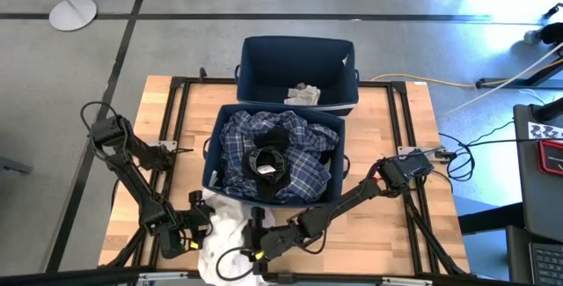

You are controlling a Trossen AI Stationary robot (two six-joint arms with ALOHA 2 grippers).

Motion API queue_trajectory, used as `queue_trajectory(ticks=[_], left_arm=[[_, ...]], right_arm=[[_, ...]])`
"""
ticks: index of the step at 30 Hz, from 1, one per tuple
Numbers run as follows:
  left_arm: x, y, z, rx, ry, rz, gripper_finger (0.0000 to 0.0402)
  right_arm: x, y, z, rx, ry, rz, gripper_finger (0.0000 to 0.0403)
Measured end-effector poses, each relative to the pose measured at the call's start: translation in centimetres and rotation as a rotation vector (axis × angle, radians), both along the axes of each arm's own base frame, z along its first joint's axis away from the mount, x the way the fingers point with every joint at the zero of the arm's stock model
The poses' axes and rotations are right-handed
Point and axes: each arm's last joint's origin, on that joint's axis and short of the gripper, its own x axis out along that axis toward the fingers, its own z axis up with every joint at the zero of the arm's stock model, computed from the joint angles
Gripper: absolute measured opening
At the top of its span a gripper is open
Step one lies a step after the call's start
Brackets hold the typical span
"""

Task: Sort clothes
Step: Put the white polo shirt into the top blue laundry bin

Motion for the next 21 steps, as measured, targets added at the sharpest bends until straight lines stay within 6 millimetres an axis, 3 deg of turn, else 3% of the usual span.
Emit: queue_trajectory(ticks=[4,8,14,21], left_arm=[[0.0,0.0,0.0,0.000,0.000,-0.001,0.0251],[0.0,0.0,0.0,0.000,0.001,-0.001,0.0251],[0.0,0.0,0.0,-0.001,0.003,-0.002,0.0251],[0.0,0.0,0.0,0.000,0.003,-0.001,0.0251]], right_arm=[[0.0,0.0,0.0,-0.006,-0.001,0.002,0.0290],[-0.6,0.6,0.3,-0.087,0.010,0.018,0.0333],[-2.9,2.9,4.0,-0.276,0.117,-0.054,0.0348],[-3.8,4.9,7.1,-0.235,0.044,-0.030,0.0348]])
